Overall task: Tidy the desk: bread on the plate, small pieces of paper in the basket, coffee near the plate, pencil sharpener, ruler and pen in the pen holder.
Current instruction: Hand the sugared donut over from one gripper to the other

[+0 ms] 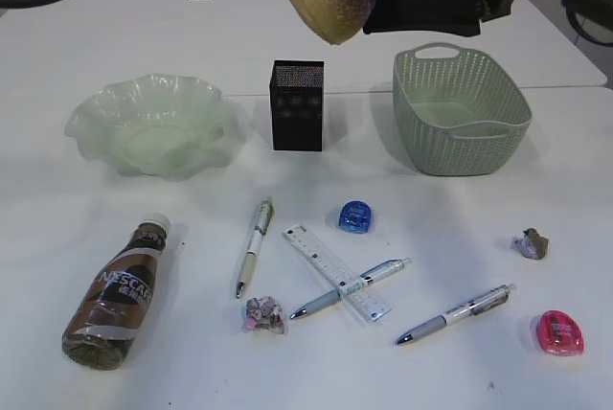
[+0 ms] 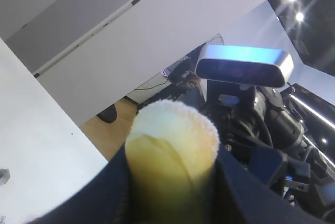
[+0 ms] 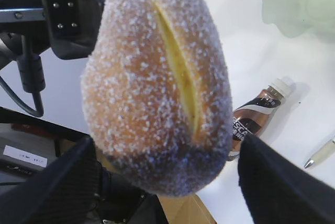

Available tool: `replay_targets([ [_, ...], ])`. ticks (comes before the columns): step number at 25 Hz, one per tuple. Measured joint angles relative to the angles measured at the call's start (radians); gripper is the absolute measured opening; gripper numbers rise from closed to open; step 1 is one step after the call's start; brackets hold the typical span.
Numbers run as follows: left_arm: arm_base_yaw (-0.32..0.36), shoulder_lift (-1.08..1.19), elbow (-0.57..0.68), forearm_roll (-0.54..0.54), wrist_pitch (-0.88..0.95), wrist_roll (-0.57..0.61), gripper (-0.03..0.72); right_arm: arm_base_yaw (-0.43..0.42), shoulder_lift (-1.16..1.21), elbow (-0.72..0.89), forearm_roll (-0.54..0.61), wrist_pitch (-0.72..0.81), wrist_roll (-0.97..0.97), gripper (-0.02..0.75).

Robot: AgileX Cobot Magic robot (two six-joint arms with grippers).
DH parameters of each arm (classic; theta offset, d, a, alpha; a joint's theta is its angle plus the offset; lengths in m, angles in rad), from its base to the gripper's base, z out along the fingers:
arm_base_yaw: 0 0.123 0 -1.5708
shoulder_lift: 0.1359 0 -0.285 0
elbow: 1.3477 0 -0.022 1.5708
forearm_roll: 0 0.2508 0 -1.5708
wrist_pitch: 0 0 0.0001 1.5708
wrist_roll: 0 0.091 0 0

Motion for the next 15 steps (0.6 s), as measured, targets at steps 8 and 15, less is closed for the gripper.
replay_targets([
  [8,0.000,0.000,0.000,0.019,-0.015,0.000,0.253,0.000,0.002,0.000,0.007,0.006,0.002,0.647],
  [15,0.000,0.000,0.000,0.023,-0.016,0.000,0.253,0.000,0.002,0.000,0.003,0.006,0.008,0.646],
])
